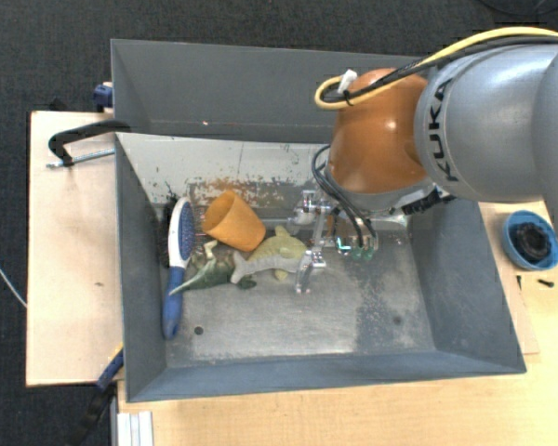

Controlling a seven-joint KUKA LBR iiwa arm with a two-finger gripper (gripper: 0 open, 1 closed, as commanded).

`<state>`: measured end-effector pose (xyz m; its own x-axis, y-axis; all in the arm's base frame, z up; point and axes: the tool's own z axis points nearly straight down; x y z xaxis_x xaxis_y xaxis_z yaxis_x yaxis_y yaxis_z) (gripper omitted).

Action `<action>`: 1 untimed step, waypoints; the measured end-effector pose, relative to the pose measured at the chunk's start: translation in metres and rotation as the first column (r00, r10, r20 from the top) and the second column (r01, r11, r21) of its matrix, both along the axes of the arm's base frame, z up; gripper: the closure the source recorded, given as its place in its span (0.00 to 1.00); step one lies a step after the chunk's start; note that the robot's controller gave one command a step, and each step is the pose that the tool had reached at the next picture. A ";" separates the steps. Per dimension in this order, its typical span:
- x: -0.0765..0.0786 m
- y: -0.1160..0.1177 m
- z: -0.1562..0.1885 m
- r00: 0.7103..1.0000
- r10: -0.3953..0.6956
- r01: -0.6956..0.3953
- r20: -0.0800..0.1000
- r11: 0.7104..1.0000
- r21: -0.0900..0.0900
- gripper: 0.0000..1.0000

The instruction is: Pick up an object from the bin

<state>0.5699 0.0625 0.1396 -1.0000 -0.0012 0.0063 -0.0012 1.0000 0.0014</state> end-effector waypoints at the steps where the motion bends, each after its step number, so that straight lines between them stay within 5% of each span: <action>1: 0.033 -0.002 -0.067 0.998 0.065 -0.065 0.016 0.998 0.000 0.00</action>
Offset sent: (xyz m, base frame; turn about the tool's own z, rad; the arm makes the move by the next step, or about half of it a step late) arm 0.0294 -0.0034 -0.0696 -0.0649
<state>0.6029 0.0601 0.0722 -0.9978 -0.0659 -0.0094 -0.0659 0.9978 0.0015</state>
